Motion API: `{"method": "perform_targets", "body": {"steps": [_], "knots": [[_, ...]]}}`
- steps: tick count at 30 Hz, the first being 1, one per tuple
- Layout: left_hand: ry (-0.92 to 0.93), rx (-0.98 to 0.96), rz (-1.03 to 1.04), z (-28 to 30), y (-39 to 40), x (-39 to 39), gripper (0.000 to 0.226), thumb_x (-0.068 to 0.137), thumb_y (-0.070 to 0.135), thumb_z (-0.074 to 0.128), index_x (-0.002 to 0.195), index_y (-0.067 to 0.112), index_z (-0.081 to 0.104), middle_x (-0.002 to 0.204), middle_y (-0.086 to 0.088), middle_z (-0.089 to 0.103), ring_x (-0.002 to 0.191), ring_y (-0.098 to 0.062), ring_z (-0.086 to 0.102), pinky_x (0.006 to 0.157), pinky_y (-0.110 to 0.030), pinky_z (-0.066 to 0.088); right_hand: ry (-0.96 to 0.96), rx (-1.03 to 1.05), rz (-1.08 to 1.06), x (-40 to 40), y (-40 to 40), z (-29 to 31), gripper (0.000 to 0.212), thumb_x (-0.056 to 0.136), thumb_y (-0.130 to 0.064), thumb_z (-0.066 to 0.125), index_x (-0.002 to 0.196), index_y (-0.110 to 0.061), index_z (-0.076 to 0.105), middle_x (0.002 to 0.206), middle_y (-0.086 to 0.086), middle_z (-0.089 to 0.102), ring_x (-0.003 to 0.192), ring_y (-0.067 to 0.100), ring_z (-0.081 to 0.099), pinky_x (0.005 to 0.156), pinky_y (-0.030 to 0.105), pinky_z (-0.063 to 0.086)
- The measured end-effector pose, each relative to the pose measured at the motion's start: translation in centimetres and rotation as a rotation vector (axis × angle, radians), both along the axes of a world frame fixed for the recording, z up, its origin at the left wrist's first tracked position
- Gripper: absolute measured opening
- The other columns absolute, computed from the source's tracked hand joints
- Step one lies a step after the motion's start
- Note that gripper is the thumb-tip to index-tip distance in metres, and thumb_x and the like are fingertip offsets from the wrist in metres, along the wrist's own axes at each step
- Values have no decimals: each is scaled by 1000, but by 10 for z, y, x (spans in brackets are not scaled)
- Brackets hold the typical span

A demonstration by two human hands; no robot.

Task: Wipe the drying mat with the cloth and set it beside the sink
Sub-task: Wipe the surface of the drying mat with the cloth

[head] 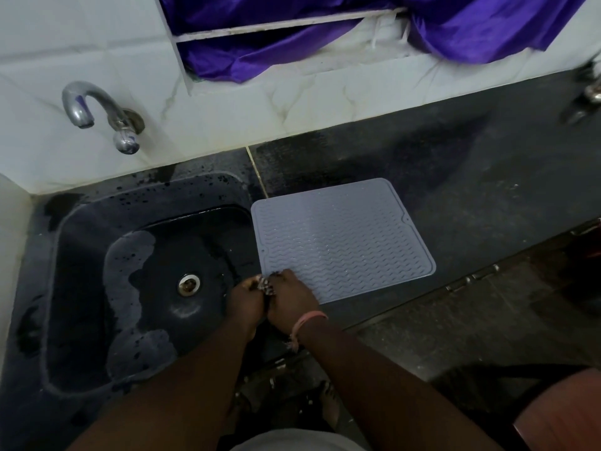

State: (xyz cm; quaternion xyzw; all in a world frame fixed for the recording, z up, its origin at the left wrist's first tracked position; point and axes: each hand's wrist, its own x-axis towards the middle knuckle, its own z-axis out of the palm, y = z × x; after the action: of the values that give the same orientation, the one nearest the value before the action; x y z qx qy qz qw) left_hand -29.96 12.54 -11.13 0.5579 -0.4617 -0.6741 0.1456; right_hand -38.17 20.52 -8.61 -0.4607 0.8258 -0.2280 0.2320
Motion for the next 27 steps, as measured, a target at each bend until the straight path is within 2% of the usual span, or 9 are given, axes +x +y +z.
{"method": "perform_targets", "body": {"steps": [3, 6, 8, 12, 16, 19, 21, 24, 27], "knots": [[-32, -117, -100, 2, 1, -3, 36, 90, -5, 54, 116, 14, 69, 109, -8, 73, 91, -19, 69, 66, -24, 58, 16, -81, -141, -30, 19, 6, 29, 90, -26, 53, 116, -15, 61, 116, 8, 55, 102, 26, 59, 94, 37, 49], [-223, -451, -274, 2, 2, -4, 50, 85, 12, 64, 132, 26, 57, 125, -3, 65, 110, -22, 64, 93, -38, 54, 61, -25, -458, -91, 55, 16, 30, 92, -27, 55, 117, -11, 58, 119, 12, 50, 95, 31, 62, 89, 45, 52], [-340, -612, -383, -3, 6, -4, 60, 83, 20, 69, 140, 30, 52, 135, -4, 54, 116, -25, 58, 102, -39, 48, 114, 37, -620, -131, 81, 19, 31, 91, -26, 55, 114, -6, 55, 119, 17, 48, 95, 40, 61, 86, 47, 52], [-401, -725, -462, 5, 20, -8, 48, 85, 14, 70, 132, 25, 63, 143, -9, 44, 120, -27, 57, 107, -34, 44, 117, 173, -740, -167, 108, 15, 32, 92, -17, 52, 117, 3, 53, 126, 26, 47, 105, 44, 57, 90, 45, 46], [-416, -719, -415, 8, 24, -12, 45, 84, 7, 73, 127, 19, 67, 140, -12, 47, 116, -26, 57, 105, -26, 39, 139, 182, -683, -134, 93, 10, 36, 94, -17, 49, 123, 4, 56, 130, 24, 50, 111, 37, 58, 94, 38, 47], [-425, -718, -384, 8, 30, -15, 44, 84, 6, 72, 125, 20, 67, 134, -13, 52, 111, -25, 60, 103, -27, 43, 115, 171, -535, -84, 69, 17, 30, 97, -14, 43, 119, 0, 58, 125, 19, 56, 111, 28, 59, 89, 29, 46], [-428, -735, -367, 7, 32, -16, 43, 84, 2, 68, 124, 17, 68, 130, -14, 58, 110, -25, 61, 102, -27, 43, 79, 153, -388, -49, 51, 22, 28, 94, -16, 45, 116, -5, 60, 122, 16, 57, 108, 26, 58, 88, 29, 46], [-432, -759, -378, 6, 32, -17, 31, 88, -3, 60, 114, 7, 72, 118, -15, 69, 109, -28, 64, 95, -19, 38, -72, 95, -182, -14, 39, 29, 27, 89, -20, 52, 109, -7, 63, 114, 17, 58, 103, 32, 59, 88, 32, 48], [-392, -660, -322, 2, 27, -9, 38, 83, -5, 64, 116, 11, 72, 120, -13, 70, 111, -29, 65, 99, -28, 45, -181, 55, -194, -30, 44, 28, 26, 86, -22, 54, 102, -6, 66, 106, 18, 63, 99, 33, 62, 83, 31, 50]]}}
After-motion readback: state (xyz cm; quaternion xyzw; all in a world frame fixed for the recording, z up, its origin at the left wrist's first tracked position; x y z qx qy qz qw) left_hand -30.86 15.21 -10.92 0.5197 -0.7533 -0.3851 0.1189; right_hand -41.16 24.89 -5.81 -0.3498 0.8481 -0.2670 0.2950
